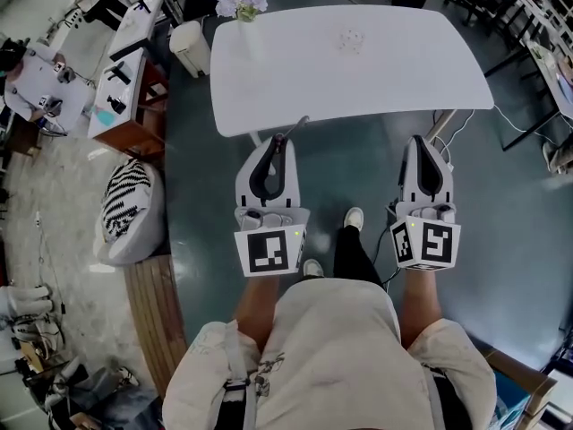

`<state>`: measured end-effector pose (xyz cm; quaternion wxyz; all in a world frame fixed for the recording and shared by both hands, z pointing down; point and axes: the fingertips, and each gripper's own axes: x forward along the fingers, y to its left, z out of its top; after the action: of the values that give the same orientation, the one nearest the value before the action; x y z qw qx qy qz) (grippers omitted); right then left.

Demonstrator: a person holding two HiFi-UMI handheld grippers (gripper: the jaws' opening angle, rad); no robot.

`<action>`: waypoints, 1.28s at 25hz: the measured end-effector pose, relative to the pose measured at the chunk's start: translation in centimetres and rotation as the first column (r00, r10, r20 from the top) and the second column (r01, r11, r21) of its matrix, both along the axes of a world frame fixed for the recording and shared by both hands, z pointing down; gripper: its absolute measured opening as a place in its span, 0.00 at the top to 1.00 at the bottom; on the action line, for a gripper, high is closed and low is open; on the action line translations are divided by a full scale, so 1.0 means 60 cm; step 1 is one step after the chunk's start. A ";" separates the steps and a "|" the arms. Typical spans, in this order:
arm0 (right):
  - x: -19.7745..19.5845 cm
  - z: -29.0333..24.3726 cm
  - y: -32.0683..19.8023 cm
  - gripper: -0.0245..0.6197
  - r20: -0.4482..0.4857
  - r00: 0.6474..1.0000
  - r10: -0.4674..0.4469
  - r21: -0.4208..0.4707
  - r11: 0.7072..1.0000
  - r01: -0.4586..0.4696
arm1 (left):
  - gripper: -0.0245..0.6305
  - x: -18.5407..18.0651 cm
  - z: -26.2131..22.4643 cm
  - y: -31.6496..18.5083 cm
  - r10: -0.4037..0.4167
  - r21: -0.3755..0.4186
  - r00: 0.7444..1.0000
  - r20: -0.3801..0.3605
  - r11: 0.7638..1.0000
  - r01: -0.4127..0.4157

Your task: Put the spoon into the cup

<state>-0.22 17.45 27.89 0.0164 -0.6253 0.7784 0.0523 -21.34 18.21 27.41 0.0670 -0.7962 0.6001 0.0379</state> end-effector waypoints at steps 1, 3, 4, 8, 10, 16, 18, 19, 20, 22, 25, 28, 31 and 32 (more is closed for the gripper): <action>0.004 0.001 -0.010 0.98 0.005 1.000 0.000 -0.001 1.000 0.000 | 0.90 0.004 0.000 -0.009 -0.001 0.001 1.000 0.004 1.000 0.001; 0.013 0.003 -0.034 0.98 0.014 1.000 -0.002 -0.004 1.000 0.002 | 0.90 0.014 -0.001 -0.032 -0.002 0.002 1.000 0.011 1.000 0.002; 0.018 0.004 -0.049 0.98 0.017 1.000 -0.003 -0.005 1.000 0.003 | 0.90 0.018 -0.002 -0.046 -0.003 0.001 1.000 0.015 1.000 0.003; 0.048 0.003 -0.118 0.98 0.030 0.999 -0.012 0.004 1.000 0.011 | 0.90 0.047 -0.009 -0.112 -0.007 -0.001 1.000 0.029 1.000 0.008; 0.066 0.001 -0.153 0.98 0.034 0.999 -0.011 -0.002 1.000 0.011 | 0.90 0.066 -0.014 -0.147 -0.008 0.000 0.999 0.035 1.000 0.008; 0.127 -0.008 -0.253 0.98 0.045 0.999 -0.020 -0.011 1.000 0.021 | 0.90 0.133 -0.033 -0.243 -0.009 0.005 0.999 0.046 1.000 0.008; 0.146 -0.009 -0.285 0.98 0.050 0.998 -0.025 -0.014 1.000 0.026 | 0.90 0.154 -0.035 -0.273 -0.013 0.002 0.999 0.052 1.000 0.013; 0.156 -0.007 -0.301 0.98 0.053 0.998 -0.028 -0.016 0.999 0.029 | 0.90 0.164 -0.034 -0.288 -0.016 0.000 0.998 0.054 1.000 0.016; 0.167 -0.005 -0.318 0.98 0.055 0.998 -0.030 -0.017 0.999 0.031 | 0.90 0.174 -0.034 -0.303 -0.018 -0.001 0.998 0.057 1.000 0.019; 0.188 -0.001 -0.350 0.98 0.060 0.998 -0.034 -0.021 0.999 0.035 | 0.90 0.194 -0.032 -0.334 -0.022 -0.002 0.998 0.064 1.000 0.022; 0.218 0.005 -0.396 0.98 0.068 0.997 -0.034 -0.021 0.999 0.036 | 0.90 0.222 -0.028 -0.379 -0.028 -0.007 0.997 0.075 1.000 0.028; 0.256 0.008 -0.434 0.98 0.074 0.997 -0.036 -0.021 0.999 0.038 | 0.90 0.259 -0.027 -0.417 -0.035 -0.009 0.996 0.083 0.999 0.036; 0.292 0.012 -0.469 0.98 0.084 0.996 -0.043 -0.022 0.999 0.045 | 0.90 0.297 -0.029 -0.449 -0.040 -0.001 0.995 0.088 0.999 0.040; 0.298 0.013 -0.480 0.98 0.088 0.995 -0.048 -0.020 0.999 0.050 | 0.90 0.304 -0.029 -0.459 -0.043 0.000 0.995 0.090 0.999 0.043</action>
<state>17.65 -11.37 28.69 0.0446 -0.6081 0.7925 0.0159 -3.11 -9.32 25.69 0.0938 -0.7841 0.6134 0.0002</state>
